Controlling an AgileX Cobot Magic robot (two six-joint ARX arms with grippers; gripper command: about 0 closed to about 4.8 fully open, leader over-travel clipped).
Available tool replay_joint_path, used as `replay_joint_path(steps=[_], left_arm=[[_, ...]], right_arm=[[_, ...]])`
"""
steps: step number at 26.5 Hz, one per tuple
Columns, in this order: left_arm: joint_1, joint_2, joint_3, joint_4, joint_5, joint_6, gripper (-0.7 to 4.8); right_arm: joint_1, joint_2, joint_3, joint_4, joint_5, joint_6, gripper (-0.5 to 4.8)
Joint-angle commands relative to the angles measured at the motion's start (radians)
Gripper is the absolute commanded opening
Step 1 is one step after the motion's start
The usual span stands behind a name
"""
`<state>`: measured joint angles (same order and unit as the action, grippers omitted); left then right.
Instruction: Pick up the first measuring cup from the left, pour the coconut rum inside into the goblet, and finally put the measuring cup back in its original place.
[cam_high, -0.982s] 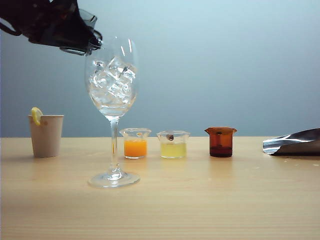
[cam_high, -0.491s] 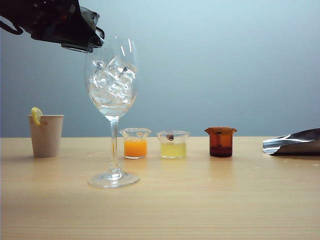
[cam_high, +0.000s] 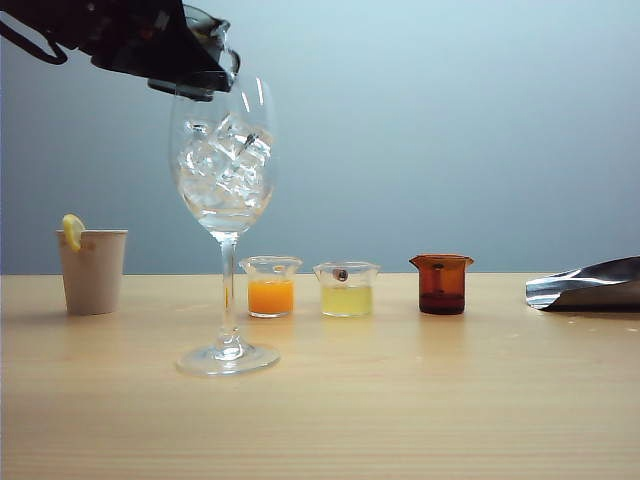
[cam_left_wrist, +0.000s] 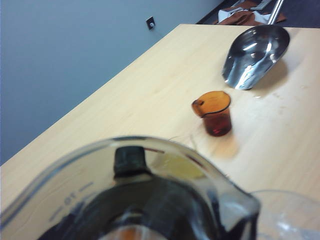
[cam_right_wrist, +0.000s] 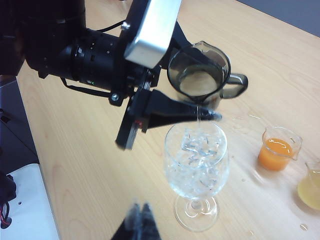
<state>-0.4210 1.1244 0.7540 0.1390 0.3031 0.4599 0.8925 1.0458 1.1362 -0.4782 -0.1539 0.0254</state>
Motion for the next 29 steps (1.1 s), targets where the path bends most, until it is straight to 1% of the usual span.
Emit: replay_joint_path(steps=[1,5,8,12,14,16,18,24,29], left_arm=[[0.002,-0.004,0.006,0.035,-0.032,0.029,2.05],[0.002,-0.004,0.006,0.035,-0.037,0.121,2.05],[0.002,-0.004,0.006,0.043,-0.037,0.163,2.05],[0.002,-0.004,0.006,0.061,-0.037,0.251,2.05],[0.002,-0.004,0.006,0.08,-0.037,0.27,2.05],[0.002,-0.004,0.006,0.11,-0.038,0.274,2.05],[0.002,-0.004,0.006,0.111,-0.04,0.279,2.05],[0.002,-0.004,0.006,0.109,-0.041,0.357,2.05],[0.002,-0.004,0.006,0.109,-0.042,0.365,2.05]], right_arm=[[0.001,-0.003,0.003,0.011,-0.002,0.001,-0.09],[0.001,-0.003,0.003,0.011,-0.002,0.001,-0.09],[0.001,-0.003,0.003,0.011,-0.002,0.001,-0.09],[0.0,-0.003,0.003,0.011,-0.002,0.001,-0.09],[0.001,-0.003,0.003,0.011,-0.002,0.001,-0.09],[0.001,-0.003,0.003,0.011,-0.002,0.001,-0.09],[0.0,-0.003,0.003,0.011,-0.002,0.001,-0.09],[0.0,-0.003,0.003,0.011,-0.002,0.001,-0.09],[0.001,-0.003,0.003,0.011,-0.003,0.001,-0.09]])
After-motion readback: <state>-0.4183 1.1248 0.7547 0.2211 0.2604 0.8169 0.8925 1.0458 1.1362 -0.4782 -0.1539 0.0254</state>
